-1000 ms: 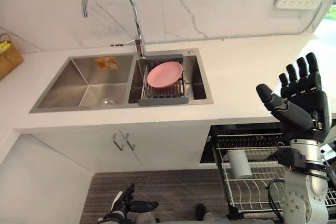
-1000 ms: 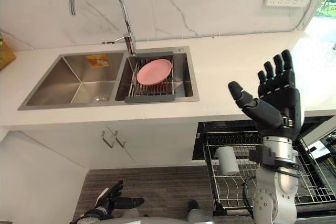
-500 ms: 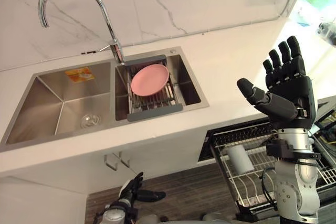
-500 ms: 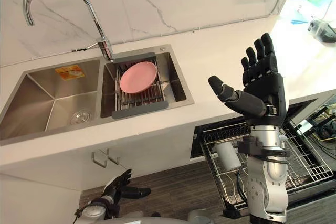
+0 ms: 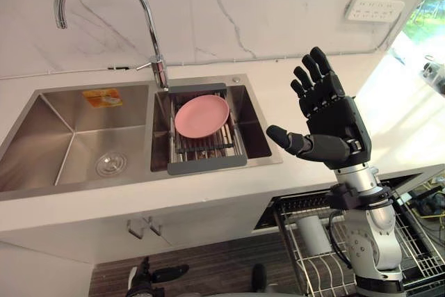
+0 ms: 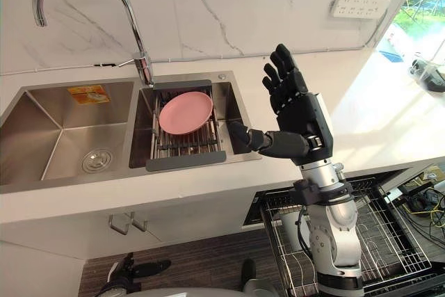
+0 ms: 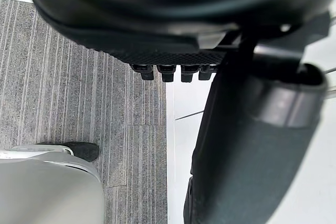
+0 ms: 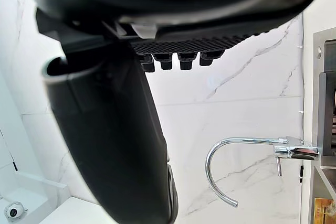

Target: Walk over to the sink, pick up the cup, carry it to the dishwasher, place the cup inside the dishwasher, then close the dishwasher door

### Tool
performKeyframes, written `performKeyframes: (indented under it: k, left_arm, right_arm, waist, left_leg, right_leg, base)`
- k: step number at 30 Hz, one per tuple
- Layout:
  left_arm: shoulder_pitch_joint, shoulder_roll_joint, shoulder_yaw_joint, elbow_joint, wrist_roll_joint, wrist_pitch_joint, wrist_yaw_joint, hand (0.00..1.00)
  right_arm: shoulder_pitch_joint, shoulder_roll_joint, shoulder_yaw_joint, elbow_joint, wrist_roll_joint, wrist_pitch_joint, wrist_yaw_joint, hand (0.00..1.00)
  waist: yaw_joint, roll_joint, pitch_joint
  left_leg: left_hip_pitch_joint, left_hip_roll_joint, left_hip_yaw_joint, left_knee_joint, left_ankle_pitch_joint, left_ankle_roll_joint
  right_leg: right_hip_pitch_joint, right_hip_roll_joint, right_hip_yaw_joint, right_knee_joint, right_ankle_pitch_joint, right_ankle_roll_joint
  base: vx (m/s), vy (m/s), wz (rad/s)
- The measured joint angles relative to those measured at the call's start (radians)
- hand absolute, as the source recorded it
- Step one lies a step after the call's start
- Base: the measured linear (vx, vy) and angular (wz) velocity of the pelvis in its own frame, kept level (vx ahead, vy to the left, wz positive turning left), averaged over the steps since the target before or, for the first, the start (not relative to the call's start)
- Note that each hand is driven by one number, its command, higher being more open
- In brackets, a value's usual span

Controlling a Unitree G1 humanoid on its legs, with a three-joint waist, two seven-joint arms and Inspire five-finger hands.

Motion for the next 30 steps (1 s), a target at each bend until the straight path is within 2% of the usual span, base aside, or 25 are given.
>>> performKeyframes:
  k: [5, 9, 12, 14, 17, 20, 25, 30]
  left_arm:
    - [-0.001, 0.000, 0.002, 0.000, 0.001, 0.000, -0.006, 1.00]
    - [-0.001, 0.000, 0.002, 0.000, 0.021, 0.000, -0.047, 1.00]
    - [-0.002, 0.000, 0.002, 0.000, 0.052, 0.010, -0.092, 1.00]
    - [-0.004, 0.000, 0.002, 0.017, 0.072, 0.027, -0.114, 1.00]
    - [-0.007, -0.001, 0.004, 0.047, 0.072, 0.055, -0.122, 1.00]
    - [-0.004, -0.003, 0.022, 0.079, 0.087, 0.058, -0.123, 1.00]
    - [0.000, 0.012, 0.011, 0.085, 0.137, 0.058, -0.126, 1.00]
    - [-0.005, 0.030, -0.011, 0.115, 0.136, 0.060, -0.127, 1.00]
  right_arm:
    - [0.000, 0.000, -0.004, 0.000, -0.014, 0.000, -0.009, 1.00]
    - [0.000, -0.004, -0.026, 0.000, -0.101, 0.007, -0.048, 1.00]
    - [-0.002, -0.031, -0.036, 0.000, -0.277, 0.009, -0.129, 1.00]
    - [-0.008, -0.071, -0.039, 0.000, -0.524, 0.009, -0.222, 1.00]
    - [-0.033, -0.126, -0.040, -0.001, -0.788, 0.008, -0.293, 1.00]
    - [-0.042, -0.159, -0.040, -0.001, -0.926, 0.006, -0.312, 1.00]
    - [-0.059, -0.192, -0.006, -0.001, -1.087, -0.037, -0.313, 1.00]
    - [-0.114, -0.214, 0.087, 0.013, -1.146, -0.050, -0.309, 1.00]
  waist:
    - [0.003, -0.001, 0.000]
    - [0.009, 0.000, 0.000]
    - [0.020, 0.000, 0.000]
    - [0.027, 0.001, -0.001]
    - [0.027, 0.001, -0.003]
    - [0.026, 0.002, -0.018]
    - [0.026, -0.008, -0.051]
    - [0.031, -0.015, -0.057]
  left_leg:
    - [-0.003, 0.000, -0.001, 0.001, 0.000, 0.000]
    - [-0.013, 0.002, -0.001, 0.003, 0.000, 0.000]
    - [-0.027, 0.007, -0.003, 0.002, 0.003, -0.004]
    - [-0.024, 0.014, -0.003, -0.001, 0.005, -0.009]
    - [-0.017, 0.023, 0.006, -0.008, 0.008, -0.014]
    - [-0.007, 0.029, 0.051, -0.019, 0.013, -0.021]
    - [0.000, 0.026, 0.051, -0.045, 0.033, -0.025]
    - [0.008, 0.031, 0.041, -0.069, 0.059, -0.037]
  right_leg:
    - [0.000, -0.002, -0.007, -0.004, 0.000, 0.000]
    - [-0.006, -0.002, -0.023, -0.005, -0.002, 0.000]
    - [-0.018, -0.002, -0.049, -0.006, -0.006, -0.005]
    - [-0.018, 0.002, -0.086, -0.006, -0.011, -0.012]
    - [-0.018, 0.008, -0.109, -0.006, -0.012, -0.016]
    - [-0.015, 0.010, -0.123, -0.006, -0.010, -0.018]
    - [-0.015, 0.005, -0.151, -0.007, -0.015, -0.026]
    - [-0.014, 0.007, -0.171, -0.007, -0.028, -0.040]
  base:
    - [0.00, 0.000, 0.02]
    - [0.00, -0.001, 0.04]
    - [0.02, -0.022, 0.05]
    - [0.05, -0.036, 0.05]
    - [0.05, -0.035, -0.01]
    - [0.01, -0.001, -0.06]
    - [-0.01, -0.001, 0.02]
    - [-0.03, -0.029, 0.07]
